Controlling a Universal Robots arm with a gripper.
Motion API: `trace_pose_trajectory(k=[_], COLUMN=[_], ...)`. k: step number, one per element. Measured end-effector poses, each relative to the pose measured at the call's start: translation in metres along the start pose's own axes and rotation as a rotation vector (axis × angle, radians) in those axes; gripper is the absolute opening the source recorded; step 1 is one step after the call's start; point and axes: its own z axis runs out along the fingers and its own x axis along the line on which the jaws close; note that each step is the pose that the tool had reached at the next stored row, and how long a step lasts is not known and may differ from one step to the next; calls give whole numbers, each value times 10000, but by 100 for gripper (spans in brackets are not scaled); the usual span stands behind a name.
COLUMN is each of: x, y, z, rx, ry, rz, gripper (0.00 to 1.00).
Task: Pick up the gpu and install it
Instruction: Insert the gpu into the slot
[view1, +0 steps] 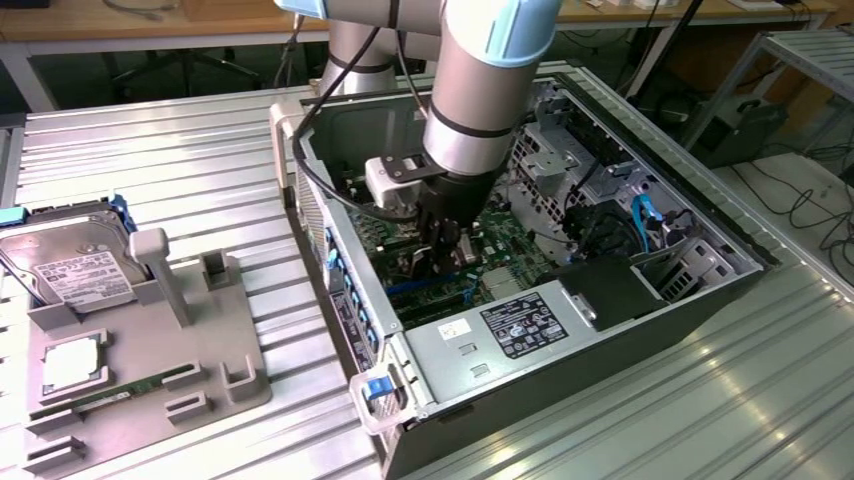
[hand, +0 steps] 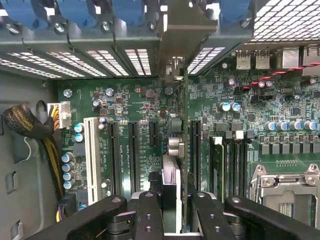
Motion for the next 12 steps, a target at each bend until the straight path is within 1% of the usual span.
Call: trace_pose_trajectory(k=[6,12], x=[0,0], y=[1,2], z=[51,64], rx=[-3,-8], ry=[2,1], rz=[1,1], gripper=[27,27])
